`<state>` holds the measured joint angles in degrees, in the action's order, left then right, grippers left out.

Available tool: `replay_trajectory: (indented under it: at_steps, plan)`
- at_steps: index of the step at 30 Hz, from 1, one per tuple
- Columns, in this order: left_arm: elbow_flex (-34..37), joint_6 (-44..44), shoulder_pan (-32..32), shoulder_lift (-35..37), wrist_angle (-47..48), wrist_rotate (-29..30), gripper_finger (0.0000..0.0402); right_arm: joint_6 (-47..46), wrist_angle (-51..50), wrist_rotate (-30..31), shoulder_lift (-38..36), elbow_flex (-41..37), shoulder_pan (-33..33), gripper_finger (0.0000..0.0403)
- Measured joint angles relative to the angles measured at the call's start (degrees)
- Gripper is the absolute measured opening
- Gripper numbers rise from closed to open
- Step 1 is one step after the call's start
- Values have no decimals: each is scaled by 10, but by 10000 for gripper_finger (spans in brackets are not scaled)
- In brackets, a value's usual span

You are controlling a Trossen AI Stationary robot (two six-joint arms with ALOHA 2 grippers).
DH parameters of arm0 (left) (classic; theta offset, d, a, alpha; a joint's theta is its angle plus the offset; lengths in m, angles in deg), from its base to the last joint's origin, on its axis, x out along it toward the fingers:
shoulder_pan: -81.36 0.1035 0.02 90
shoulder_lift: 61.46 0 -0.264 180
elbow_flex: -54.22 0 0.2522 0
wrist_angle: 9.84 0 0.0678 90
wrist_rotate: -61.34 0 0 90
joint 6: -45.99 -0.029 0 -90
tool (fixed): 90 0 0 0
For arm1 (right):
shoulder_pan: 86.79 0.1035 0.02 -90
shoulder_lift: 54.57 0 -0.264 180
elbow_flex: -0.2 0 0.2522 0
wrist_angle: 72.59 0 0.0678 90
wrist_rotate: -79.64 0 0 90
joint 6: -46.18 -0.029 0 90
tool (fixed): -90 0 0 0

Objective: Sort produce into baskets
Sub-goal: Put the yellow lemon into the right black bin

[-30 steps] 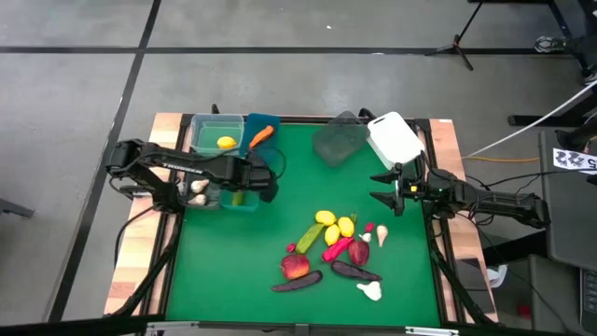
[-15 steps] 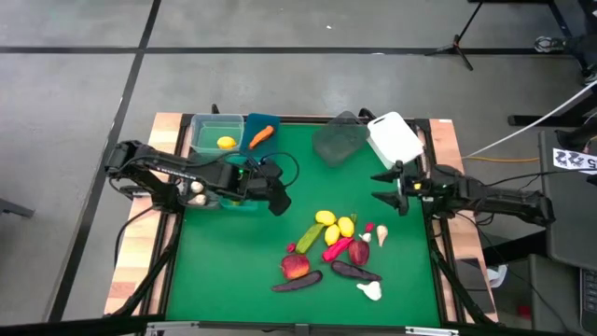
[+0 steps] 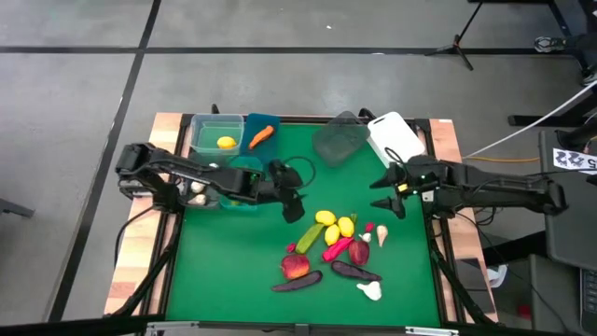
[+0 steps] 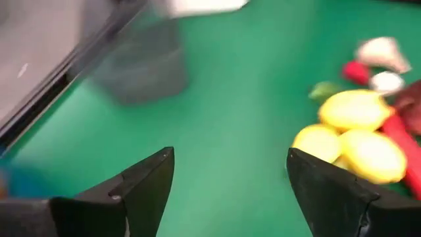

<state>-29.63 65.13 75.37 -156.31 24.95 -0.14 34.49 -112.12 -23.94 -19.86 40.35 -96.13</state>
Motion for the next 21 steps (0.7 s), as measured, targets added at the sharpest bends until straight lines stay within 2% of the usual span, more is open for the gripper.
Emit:
replay_trajectory:
  at_steps: [8, 17, 21]
  plan:
    - [0, -209, 8, -107, -183, -92, 290, 2, 1, 26, 8, 0, 0, 319]
    - [0, -244, 57, -176, -256, -235, 290, 2, -1, 25, 8, 0, 0, 319]
    - [0, -250, 72, -189, -260, -326, 290, 2, -2, 26, 8, 0, 0, 319]
